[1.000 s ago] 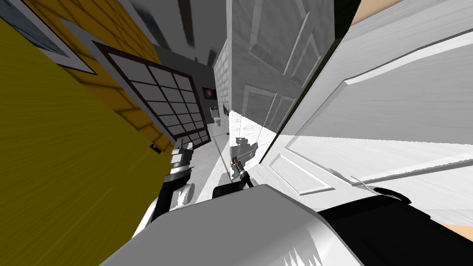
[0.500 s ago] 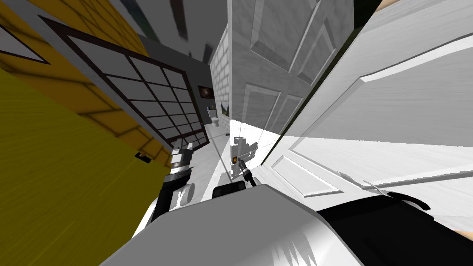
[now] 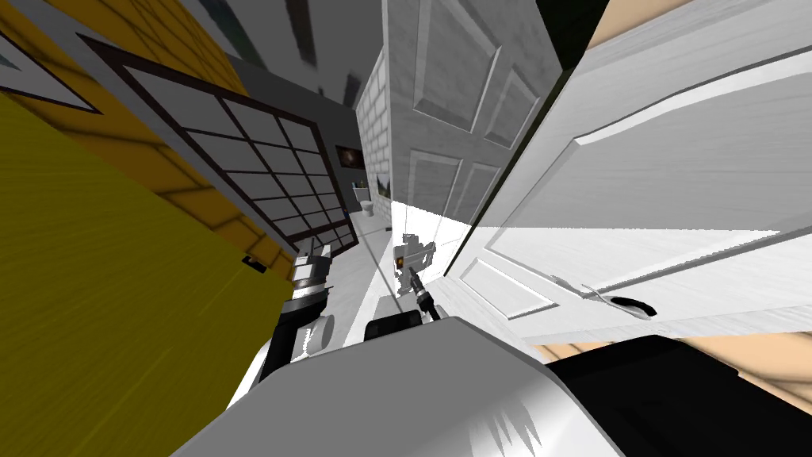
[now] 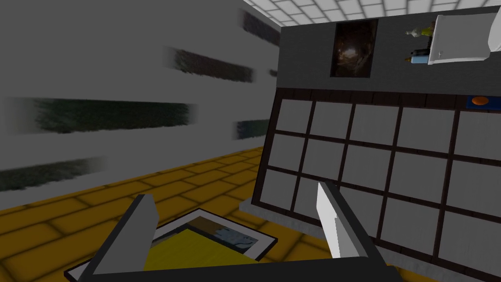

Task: Push the door open

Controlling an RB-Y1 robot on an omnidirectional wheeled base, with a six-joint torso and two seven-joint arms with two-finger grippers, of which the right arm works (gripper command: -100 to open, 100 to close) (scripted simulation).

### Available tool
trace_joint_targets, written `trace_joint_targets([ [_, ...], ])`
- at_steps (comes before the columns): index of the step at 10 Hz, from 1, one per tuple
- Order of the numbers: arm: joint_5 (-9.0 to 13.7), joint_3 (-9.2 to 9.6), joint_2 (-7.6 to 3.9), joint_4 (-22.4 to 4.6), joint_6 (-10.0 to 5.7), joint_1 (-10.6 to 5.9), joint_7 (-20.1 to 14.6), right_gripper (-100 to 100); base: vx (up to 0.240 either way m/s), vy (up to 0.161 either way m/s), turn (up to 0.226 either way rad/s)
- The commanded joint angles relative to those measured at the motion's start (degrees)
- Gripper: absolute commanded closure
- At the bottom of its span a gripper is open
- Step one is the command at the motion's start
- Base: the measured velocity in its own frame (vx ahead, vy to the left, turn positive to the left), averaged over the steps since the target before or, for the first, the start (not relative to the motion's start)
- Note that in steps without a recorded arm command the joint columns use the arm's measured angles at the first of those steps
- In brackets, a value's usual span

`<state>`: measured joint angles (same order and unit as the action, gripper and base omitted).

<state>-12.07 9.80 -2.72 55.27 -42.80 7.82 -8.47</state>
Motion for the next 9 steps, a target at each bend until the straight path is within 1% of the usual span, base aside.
trace_joint_targets([
  [1,0.2,-0.03,0.69,0.6,0.20,0.47,-0.2,-100,-0.280,0.032,-0.059],
  [2,0.3,-0.05,1.44,1.1,0.32,0.78,-0.3,-100,-0.251,0.028,-0.074],
  [3,0.2,-0.06,1.05,0.7,0.16,0.57,-0.2,-100,-0.111,0.014,-0.018],
  [4,0.3,-0.26,0.52,0.3,-0.09,0.41,0.0,-100,0.065,0.021,0.024],
  [7,0.5,-0.58,0.15,-0.2,-0.49,0.05,0.3,-100,0.160,0.055,0.017],
  [9,0.7,-0.86,0.27,-0.7,-0.85,-0.27,0.6,-100,0.199,0.046,0.021],
])
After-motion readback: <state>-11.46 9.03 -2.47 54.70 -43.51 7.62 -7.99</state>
